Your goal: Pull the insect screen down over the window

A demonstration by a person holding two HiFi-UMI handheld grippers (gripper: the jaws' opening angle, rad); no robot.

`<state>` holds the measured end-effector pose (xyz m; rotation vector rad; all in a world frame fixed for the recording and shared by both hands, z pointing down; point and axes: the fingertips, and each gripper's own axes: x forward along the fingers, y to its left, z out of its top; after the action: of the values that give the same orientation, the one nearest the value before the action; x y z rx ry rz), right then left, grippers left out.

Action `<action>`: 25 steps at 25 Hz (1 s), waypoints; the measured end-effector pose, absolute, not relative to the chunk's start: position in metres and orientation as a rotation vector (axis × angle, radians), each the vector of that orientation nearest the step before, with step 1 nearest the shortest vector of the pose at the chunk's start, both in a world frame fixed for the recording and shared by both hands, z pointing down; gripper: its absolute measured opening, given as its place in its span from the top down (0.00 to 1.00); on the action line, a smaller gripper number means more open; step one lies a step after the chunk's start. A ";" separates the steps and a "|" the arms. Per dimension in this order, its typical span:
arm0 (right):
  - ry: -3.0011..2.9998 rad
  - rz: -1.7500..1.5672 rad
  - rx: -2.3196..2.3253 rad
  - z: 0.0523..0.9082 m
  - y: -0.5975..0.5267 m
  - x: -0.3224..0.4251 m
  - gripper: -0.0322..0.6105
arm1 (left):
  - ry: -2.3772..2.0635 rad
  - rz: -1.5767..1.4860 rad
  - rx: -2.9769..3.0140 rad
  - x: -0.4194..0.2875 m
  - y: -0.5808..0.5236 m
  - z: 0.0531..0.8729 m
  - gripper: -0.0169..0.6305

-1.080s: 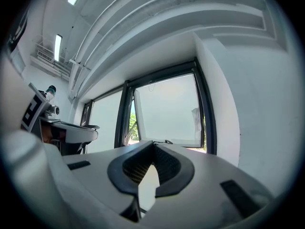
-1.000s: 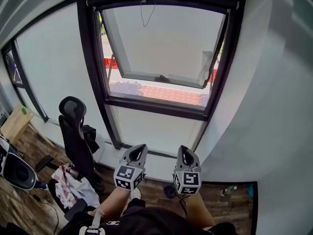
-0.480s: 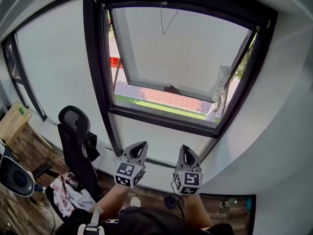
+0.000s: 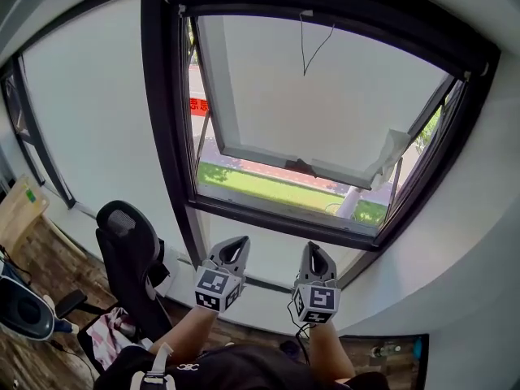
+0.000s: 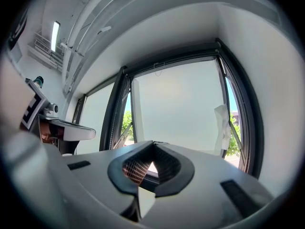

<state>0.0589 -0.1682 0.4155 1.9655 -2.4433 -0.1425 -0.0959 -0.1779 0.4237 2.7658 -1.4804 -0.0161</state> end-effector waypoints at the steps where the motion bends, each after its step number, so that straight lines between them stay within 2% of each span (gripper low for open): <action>1: -2.439 -0.143 1.970 0.416 -0.176 0.055 0.94 | -1.472 -0.014 2.768 -0.100 -0.186 0.424 0.97; 11: -2.396 -0.156 1.979 0.424 -0.216 0.040 0.94 | -1.439 0.002 2.787 -0.118 -0.239 0.428 0.97; 19: -2.356 -0.204 1.990 0.422 -0.236 0.072 0.94 | -1.494 0.043 2.780 -0.116 -0.265 0.428 0.97; 25: -2.288 -0.248 2.012 0.419 -0.241 0.117 0.94 | -1.618 0.275 2.954 -0.100 -0.290 0.403 0.97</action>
<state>0.1166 -0.2410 0.4191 2.0118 -2.2882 -0.2482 -0.0997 -0.2896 0.4026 2.9544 -1.6180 0.2752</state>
